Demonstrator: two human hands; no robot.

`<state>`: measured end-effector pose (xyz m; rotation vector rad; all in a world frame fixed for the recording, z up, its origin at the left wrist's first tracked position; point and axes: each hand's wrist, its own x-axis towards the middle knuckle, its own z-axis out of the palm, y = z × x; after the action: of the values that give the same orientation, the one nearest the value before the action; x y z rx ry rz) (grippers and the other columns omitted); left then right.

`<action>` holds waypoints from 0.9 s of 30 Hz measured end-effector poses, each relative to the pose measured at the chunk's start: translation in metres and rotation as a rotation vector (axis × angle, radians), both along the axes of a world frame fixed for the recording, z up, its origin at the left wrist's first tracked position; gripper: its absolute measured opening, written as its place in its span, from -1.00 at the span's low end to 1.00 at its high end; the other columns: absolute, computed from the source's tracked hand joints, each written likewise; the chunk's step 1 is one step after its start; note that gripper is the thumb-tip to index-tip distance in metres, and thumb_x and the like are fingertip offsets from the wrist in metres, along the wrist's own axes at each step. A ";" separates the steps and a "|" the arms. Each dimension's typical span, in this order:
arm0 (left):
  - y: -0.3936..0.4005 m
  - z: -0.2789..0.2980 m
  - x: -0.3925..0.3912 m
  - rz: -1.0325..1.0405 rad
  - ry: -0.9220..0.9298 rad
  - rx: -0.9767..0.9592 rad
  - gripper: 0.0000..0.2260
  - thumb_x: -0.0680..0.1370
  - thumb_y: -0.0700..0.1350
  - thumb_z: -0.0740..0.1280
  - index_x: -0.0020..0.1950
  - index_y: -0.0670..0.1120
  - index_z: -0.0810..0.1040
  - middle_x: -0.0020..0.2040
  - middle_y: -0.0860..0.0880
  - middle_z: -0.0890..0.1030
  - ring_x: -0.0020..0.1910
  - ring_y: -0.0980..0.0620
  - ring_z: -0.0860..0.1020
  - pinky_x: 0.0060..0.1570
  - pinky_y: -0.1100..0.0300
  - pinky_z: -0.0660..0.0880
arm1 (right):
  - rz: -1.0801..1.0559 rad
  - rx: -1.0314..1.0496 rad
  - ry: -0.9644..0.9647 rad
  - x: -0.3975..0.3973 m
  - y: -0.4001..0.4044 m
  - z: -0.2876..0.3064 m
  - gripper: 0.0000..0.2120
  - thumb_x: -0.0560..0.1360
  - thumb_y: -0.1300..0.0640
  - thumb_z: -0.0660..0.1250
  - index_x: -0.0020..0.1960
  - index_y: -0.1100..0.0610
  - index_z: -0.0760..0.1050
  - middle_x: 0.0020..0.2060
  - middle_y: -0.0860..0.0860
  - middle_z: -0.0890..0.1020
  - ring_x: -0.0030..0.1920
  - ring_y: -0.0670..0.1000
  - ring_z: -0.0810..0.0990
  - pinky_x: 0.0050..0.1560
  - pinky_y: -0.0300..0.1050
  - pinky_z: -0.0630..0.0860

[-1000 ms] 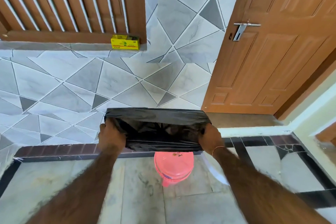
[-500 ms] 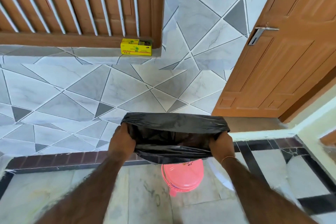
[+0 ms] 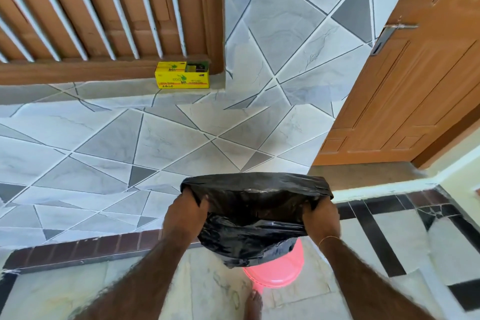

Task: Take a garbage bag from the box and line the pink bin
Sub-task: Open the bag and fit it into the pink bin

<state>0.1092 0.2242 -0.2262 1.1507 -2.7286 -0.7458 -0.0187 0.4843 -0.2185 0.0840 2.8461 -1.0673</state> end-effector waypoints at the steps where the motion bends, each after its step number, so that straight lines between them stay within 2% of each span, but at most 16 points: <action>1: -0.002 -0.002 -0.005 -0.012 -0.014 -0.028 -0.61 0.55 0.20 0.17 0.12 -0.10 0.46 -0.01 -0.13 0.66 -0.04 -0.18 0.62 0.00 0.01 0.56 | -0.005 0.002 -0.009 -0.004 -0.001 -0.003 -0.82 0.52 0.16 0.30 0.03 0.28 0.50 0.01 0.29 0.65 0.01 0.35 0.60 0.00 0.08 0.52; 6: -0.016 -0.004 -0.030 -0.057 -0.080 -0.140 -0.73 0.57 0.12 0.19 0.06 -0.07 0.43 -0.03 -0.09 0.67 -0.04 -0.16 0.63 -0.07 0.04 0.53 | 0.014 0.055 -0.022 -0.027 -0.004 -0.008 -0.80 0.51 0.12 0.29 0.06 0.23 0.50 -0.01 0.26 0.66 -0.01 0.33 0.61 -0.01 0.09 0.54; 10: -0.024 -0.008 -0.043 -0.084 -0.044 -0.055 -0.82 0.57 0.00 0.17 0.09 -0.06 0.41 0.05 -0.11 0.63 0.00 -0.21 0.61 -0.03 0.00 0.52 | -0.008 0.098 -0.025 -0.038 -0.009 -0.005 -0.77 0.49 0.11 0.29 0.07 0.24 0.46 -0.03 0.30 0.64 -0.03 0.36 0.60 -0.02 0.14 0.55; 13: -0.027 -0.009 -0.044 -0.148 -0.013 -0.025 -0.72 0.51 -0.01 0.12 0.21 0.00 0.34 0.12 -0.08 0.56 0.01 -0.23 0.59 -0.03 -0.01 0.51 | -0.057 0.104 -0.023 -0.036 -0.012 -0.002 -0.78 0.49 0.14 0.27 0.06 0.24 0.44 -0.04 0.31 0.64 -0.03 0.36 0.59 -0.03 0.15 0.54; 17: -0.038 -0.008 -0.041 -0.249 -0.011 -0.054 -0.58 0.50 -0.10 0.18 0.35 0.06 0.24 0.19 -0.09 0.52 0.02 -0.25 0.60 0.00 -0.07 0.54 | -0.124 0.118 0.004 -0.017 -0.012 0.003 -0.79 0.50 0.12 0.26 0.07 0.23 0.45 -0.03 0.28 0.63 -0.02 0.34 0.59 -0.01 0.13 0.52; 21: -0.039 -0.004 -0.038 -0.313 -0.009 -0.060 -0.49 0.48 -0.19 0.21 0.41 0.03 0.22 0.21 -0.11 0.49 0.04 -0.27 0.59 0.02 -0.13 0.54 | -0.180 0.117 0.024 0.009 -0.007 0.006 -0.76 0.48 0.15 0.28 0.11 0.23 0.43 -0.02 0.28 0.63 -0.01 0.34 0.59 0.01 0.14 0.54; 27: -0.037 -0.003 -0.032 -0.359 -0.020 -0.058 -0.42 0.46 -0.22 0.24 0.44 0.05 0.17 0.20 -0.10 0.46 0.02 -0.25 0.60 0.00 -0.13 0.57 | -0.214 0.110 0.015 0.032 -0.002 0.006 -0.76 0.49 0.15 0.27 0.12 0.23 0.44 0.00 0.27 0.63 0.00 0.33 0.59 0.03 0.11 0.52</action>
<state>0.0768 0.1867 -0.2295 0.6659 -2.9894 -0.6852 0.0130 0.4827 -0.2124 0.3995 2.9605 -0.9469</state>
